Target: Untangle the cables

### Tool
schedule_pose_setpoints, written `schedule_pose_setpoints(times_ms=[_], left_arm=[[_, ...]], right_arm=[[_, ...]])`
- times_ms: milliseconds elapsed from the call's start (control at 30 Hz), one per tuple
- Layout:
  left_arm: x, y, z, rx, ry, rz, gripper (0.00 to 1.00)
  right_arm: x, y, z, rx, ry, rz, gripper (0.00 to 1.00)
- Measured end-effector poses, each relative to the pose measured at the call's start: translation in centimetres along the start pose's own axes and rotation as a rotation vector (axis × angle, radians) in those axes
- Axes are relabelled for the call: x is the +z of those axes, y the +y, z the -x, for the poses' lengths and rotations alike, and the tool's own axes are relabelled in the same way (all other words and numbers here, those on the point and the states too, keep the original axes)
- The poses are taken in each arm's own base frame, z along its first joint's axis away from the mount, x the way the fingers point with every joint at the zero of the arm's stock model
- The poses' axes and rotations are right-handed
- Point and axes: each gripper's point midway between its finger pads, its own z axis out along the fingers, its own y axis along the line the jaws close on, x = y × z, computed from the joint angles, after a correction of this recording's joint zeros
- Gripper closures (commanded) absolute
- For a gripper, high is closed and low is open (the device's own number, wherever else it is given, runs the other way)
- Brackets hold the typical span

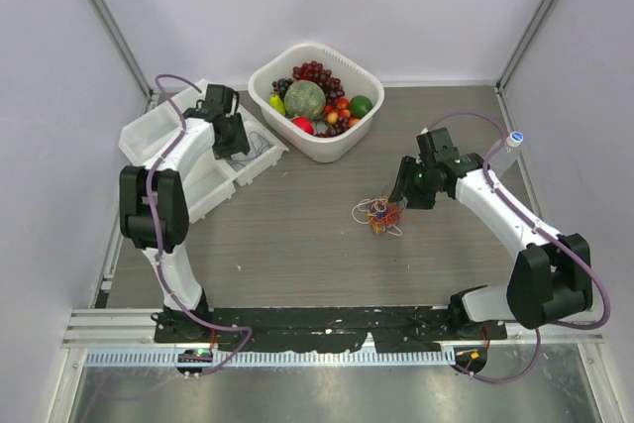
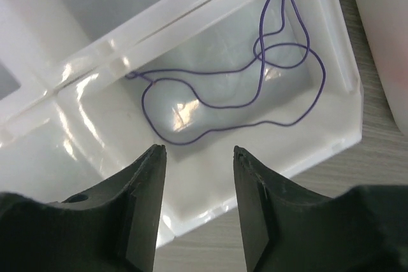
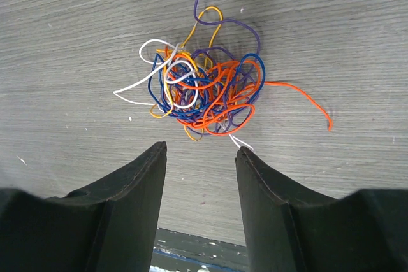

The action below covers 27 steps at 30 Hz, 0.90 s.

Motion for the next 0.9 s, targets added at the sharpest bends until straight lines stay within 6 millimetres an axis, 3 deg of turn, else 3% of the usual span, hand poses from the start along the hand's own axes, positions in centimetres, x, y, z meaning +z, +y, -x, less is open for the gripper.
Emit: schedule_pose_setpoints(times_ms=[133,233,333,400,500,633,700,767,900], left_arm=[[-2.8,0.3,-0.4,-0.018,-0.027,-0.015,0.43],[-6.5,-0.1,-0.9,-0.024,-0.071,-0.086,0.41],[-9.4,-1.7,-1.9,-0.018,-0.096,-0.198,0.41],[-10.3,-3.5,-3.0,0.0,-0.084,-0.264,0.41],[-10.8,-8.0,-6.6,0.1,-0.022,-0.383,0.39],[-11.7,-13.1,-12.2,0.233,0.089,-0.548,0.38],[-11.9,-14.1,-13.7,0.26,0.127,-0.598,0.38],[-11.6,-14.2,-13.9,0.273,0.138,-0.614,0.38],[-10.6,-14.1,-14.3,0.301,0.167,-0.631,0.38]], right_arm=[[0.9,-0.2,-0.6,-0.016,0.02,0.011,0.47],[2.1,-0.5,-1.2,-0.044,0.046,0.007,0.47],[3.8,-0.6,-1.7,-0.072,0.083,0.01,0.48],[5.0,-0.2,-2.1,-0.092,0.103,0.015,0.48],[6.9,1.9,-3.7,-0.156,0.153,0.044,0.48],[9.0,7.3,-6.1,-0.245,0.216,0.17,0.49],[9.5,9.9,-6.8,-0.279,0.233,0.232,0.49],[9.5,12.0,-7.3,-0.309,0.236,0.284,0.48],[9.0,13.2,-7.1,-0.312,0.221,0.337,0.47]])
